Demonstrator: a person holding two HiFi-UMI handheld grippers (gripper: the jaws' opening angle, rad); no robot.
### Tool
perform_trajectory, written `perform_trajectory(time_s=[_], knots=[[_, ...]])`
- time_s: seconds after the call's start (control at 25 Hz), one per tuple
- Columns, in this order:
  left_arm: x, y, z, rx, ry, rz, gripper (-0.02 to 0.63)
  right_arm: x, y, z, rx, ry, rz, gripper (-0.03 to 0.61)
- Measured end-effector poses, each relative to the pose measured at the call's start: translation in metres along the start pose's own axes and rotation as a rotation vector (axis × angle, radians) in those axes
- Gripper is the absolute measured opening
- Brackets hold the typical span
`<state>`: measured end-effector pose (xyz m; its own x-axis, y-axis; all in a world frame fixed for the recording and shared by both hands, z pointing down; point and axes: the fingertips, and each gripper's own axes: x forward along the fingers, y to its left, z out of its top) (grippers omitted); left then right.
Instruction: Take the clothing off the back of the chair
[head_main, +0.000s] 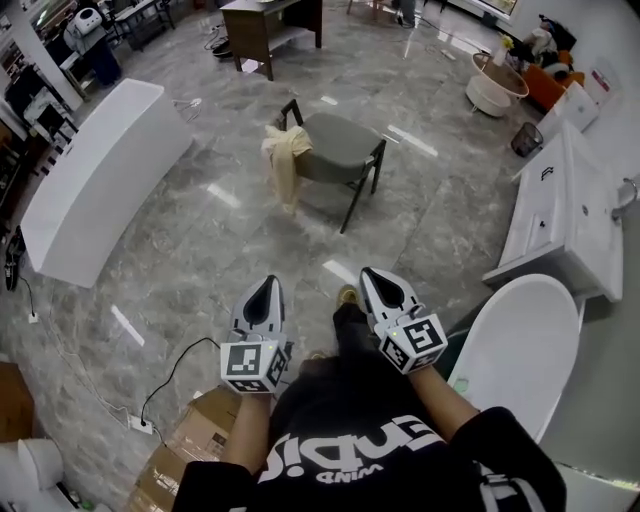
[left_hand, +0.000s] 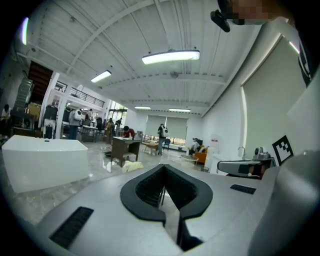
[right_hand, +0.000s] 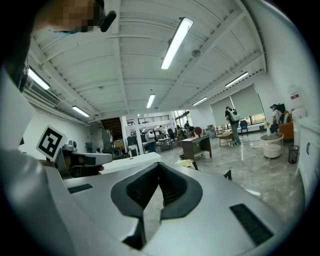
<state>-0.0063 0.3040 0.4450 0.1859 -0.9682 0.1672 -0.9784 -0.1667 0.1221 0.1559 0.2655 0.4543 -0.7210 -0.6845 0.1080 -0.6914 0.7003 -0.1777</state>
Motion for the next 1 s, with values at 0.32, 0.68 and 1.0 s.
perform_trajectory(time_s=[0.32, 0.68, 1.0], knots=[[0.035, 0.024, 0.009, 0.000, -0.020, -0.003, 0.014, 0.029, -0.024, 0.003, 0.002, -0.008, -0.036, 0.012], [0.109, 0.055, 0.020, 0.008, -0.012, -0.010, 0.014, 0.105, -0.067, 0.014, 0.015, -0.024, -0.029, 0.012], [0.202, 0.091, 0.041, -0.005, 0.011, -0.006, 0.014, 0.198, -0.118, 0.038, -0.005, -0.001, -0.003, 0.012]])
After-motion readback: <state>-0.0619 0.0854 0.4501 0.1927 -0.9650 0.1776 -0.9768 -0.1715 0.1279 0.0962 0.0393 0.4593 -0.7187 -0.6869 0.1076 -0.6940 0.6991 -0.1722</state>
